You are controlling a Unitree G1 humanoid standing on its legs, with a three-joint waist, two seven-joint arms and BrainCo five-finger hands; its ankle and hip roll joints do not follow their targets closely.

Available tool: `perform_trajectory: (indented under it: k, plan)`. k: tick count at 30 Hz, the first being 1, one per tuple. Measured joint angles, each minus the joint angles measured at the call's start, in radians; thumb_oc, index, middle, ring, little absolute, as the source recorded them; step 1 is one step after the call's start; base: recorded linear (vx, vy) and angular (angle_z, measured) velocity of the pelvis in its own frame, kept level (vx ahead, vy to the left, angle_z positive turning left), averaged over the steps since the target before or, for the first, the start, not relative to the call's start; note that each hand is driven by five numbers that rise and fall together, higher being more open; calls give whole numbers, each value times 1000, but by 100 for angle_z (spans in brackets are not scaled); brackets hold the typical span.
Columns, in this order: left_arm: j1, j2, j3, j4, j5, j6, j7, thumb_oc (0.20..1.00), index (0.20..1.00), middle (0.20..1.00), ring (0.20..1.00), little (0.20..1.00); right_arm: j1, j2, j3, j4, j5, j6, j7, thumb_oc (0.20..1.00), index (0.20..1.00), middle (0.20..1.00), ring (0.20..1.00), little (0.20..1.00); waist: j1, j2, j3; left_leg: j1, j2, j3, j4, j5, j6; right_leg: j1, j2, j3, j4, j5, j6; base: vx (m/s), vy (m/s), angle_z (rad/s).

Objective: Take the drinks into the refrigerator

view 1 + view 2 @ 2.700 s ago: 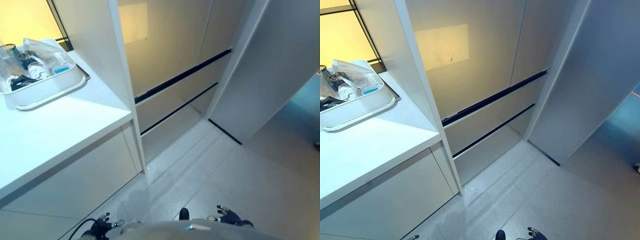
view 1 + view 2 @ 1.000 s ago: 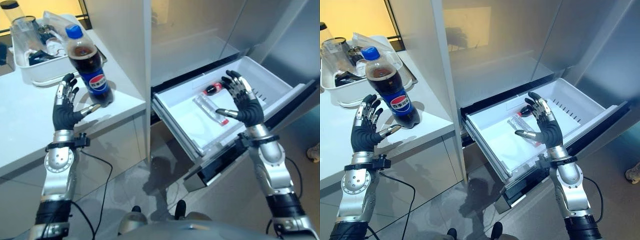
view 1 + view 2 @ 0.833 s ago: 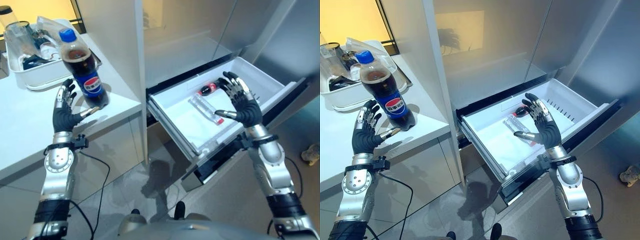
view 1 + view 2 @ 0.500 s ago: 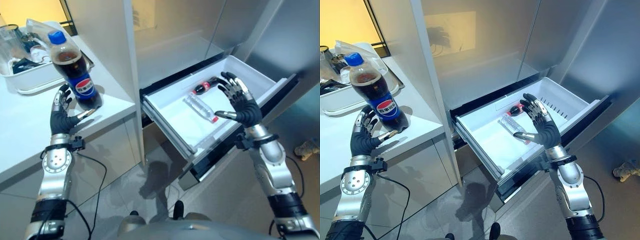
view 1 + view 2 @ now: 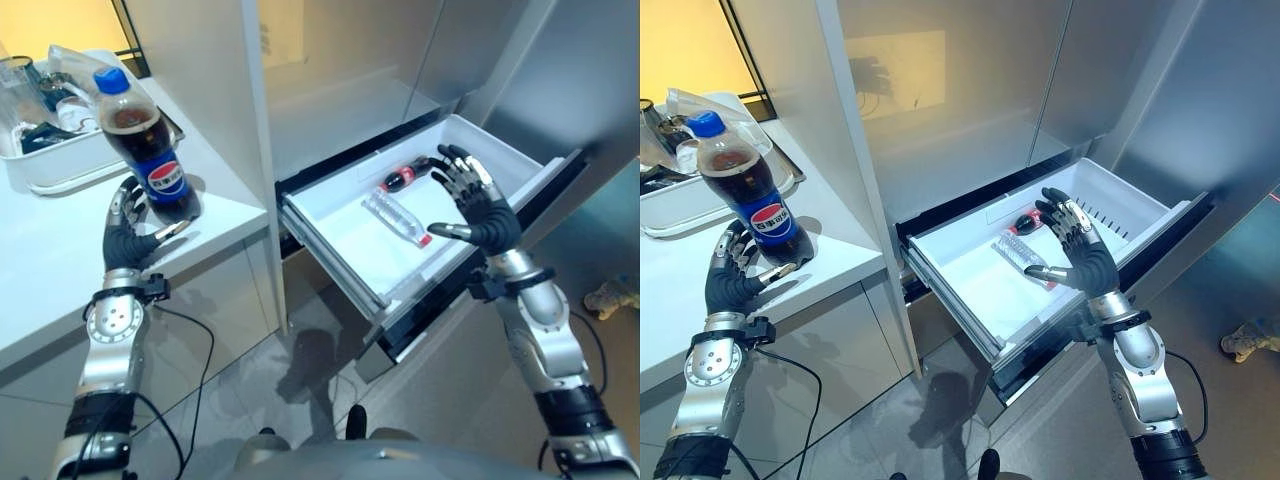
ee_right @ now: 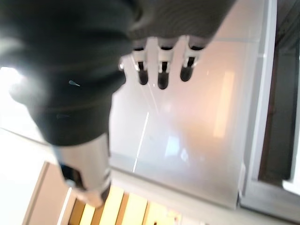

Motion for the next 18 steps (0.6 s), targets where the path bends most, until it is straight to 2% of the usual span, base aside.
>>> perform_trajectory:
  k: [4,18]
  plan:
    - [-27,23,-16,33,-2,10,13,1000,1000,1000,1000,1000,1,-1,1,0,1,1,0,1000,1000,1000,1000,1000,-17,-5,-3,1,0,1,0,0,0,0,0,1,-1,0,0,0,0,0]
    - [-75,39,-78,54,-6,35,20,1000,1000,1000,1000,1000,2,-1,33,0,8,7,17,1000,1000,1000,1000,1000,-16,-8,-5,-1,2,17,0,0,0,2,6,16,-26,16,2,12,2,-3]
